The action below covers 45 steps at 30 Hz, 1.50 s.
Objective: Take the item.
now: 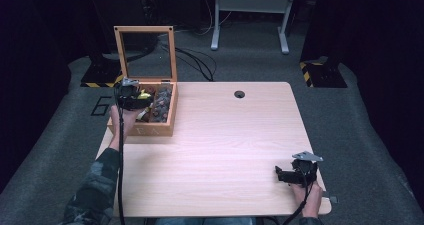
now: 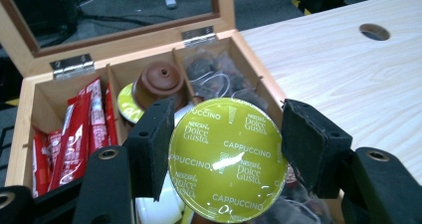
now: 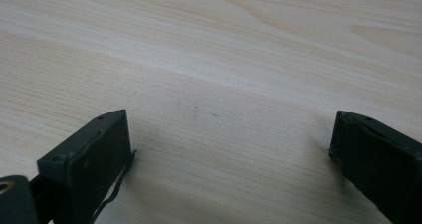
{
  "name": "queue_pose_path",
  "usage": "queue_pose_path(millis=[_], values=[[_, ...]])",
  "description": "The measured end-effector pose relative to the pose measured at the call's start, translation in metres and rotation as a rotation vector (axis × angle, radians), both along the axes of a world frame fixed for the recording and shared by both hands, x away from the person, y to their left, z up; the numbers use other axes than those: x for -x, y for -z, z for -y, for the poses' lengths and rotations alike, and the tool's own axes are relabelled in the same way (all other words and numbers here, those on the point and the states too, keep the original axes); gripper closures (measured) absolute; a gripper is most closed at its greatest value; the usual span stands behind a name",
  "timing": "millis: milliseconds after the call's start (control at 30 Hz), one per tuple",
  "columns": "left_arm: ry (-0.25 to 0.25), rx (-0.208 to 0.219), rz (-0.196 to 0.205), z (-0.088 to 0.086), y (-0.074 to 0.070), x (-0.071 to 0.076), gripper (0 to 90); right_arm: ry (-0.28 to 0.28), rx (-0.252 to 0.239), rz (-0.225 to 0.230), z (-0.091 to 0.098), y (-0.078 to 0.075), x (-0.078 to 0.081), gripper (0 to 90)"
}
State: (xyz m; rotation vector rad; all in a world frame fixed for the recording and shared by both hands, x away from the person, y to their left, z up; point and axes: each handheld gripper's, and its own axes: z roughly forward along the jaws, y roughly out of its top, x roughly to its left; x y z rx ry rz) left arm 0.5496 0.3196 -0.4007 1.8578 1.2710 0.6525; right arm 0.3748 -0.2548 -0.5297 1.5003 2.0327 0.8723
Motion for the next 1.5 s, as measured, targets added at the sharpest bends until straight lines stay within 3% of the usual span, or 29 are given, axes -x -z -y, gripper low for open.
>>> queue_pose_path(millis=[533,1100,1500], values=[[0.092,-0.004,0.071,0.024,-0.023,0.023,39.1,-0.001,-0.001,0.003,0.0,0.0,0.0,2.2],[0.154,-0.007,0.065,0.047,-0.024,0.027,39.1,0.002,-0.002,-0.003,0.0,0.0,0.0,2.2],[0.208,-0.02,0.067,0.073,-0.021,0.025,39.1,0.002,-0.002,-0.003,0.0,0.0,0.0,2.3]])
